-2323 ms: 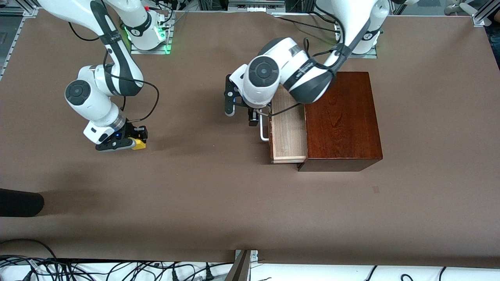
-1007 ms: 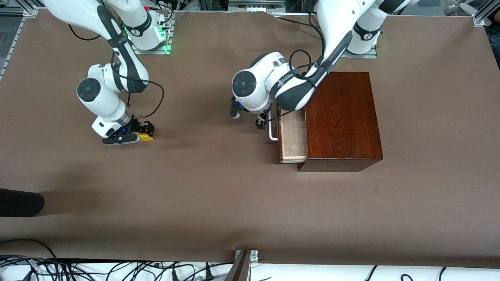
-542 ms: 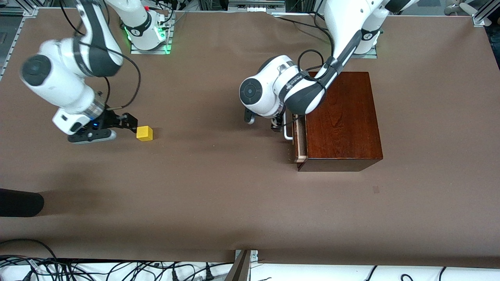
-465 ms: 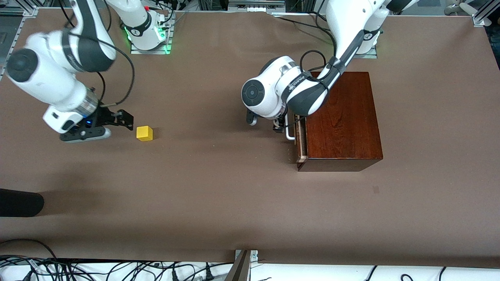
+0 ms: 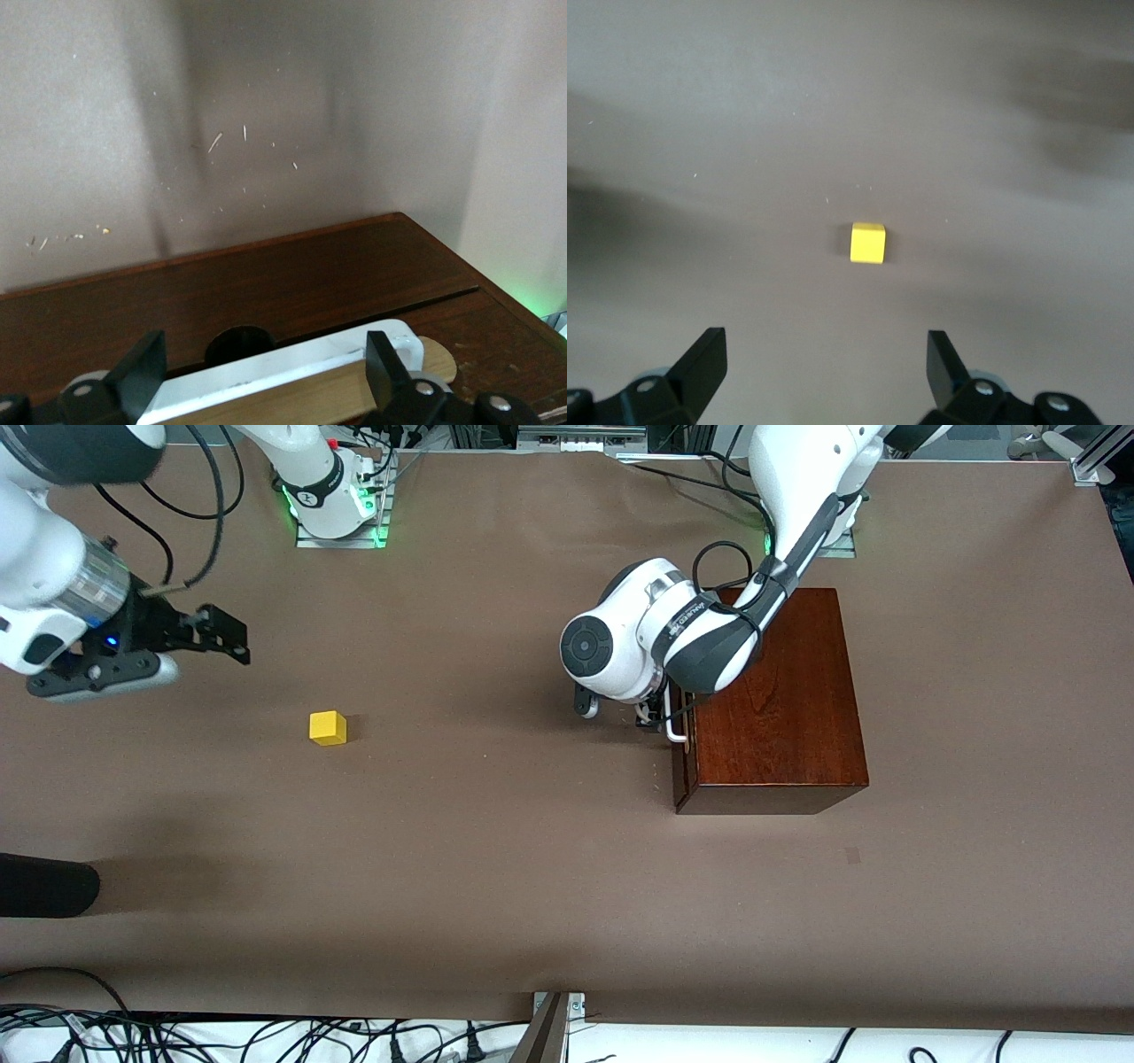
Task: Open drawer, take yellow block, close drawer
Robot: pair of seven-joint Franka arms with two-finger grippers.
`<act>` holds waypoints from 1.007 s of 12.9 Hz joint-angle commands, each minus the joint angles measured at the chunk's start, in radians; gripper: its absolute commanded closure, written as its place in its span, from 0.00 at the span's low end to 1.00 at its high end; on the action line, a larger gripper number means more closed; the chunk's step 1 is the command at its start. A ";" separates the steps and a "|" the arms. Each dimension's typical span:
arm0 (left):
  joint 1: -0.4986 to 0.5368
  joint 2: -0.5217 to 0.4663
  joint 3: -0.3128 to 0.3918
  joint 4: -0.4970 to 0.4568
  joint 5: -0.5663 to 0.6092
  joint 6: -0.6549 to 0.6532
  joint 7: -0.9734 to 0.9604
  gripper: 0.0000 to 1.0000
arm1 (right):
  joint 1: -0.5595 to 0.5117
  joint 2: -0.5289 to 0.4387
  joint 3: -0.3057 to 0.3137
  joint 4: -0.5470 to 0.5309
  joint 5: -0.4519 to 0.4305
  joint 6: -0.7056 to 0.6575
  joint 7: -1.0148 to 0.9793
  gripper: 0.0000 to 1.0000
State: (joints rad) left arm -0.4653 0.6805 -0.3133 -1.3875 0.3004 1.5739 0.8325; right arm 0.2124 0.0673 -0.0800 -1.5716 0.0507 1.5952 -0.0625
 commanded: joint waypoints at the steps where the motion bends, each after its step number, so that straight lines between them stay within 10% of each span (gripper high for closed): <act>1: -0.001 -0.059 0.011 -0.025 0.028 -0.022 0.013 0.00 | 0.001 -0.009 -0.029 0.025 0.004 -0.046 -0.083 0.00; 13: 0.327 -0.383 0.002 0.059 -0.230 -0.115 -0.309 0.00 | 0.018 -0.006 -0.037 0.071 -0.005 -0.044 -0.050 0.00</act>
State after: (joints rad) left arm -0.1723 0.3478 -0.3058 -1.3215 0.0918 1.5051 0.6368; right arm 0.2266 0.0563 -0.1131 -1.5213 0.0506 1.5674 -0.1243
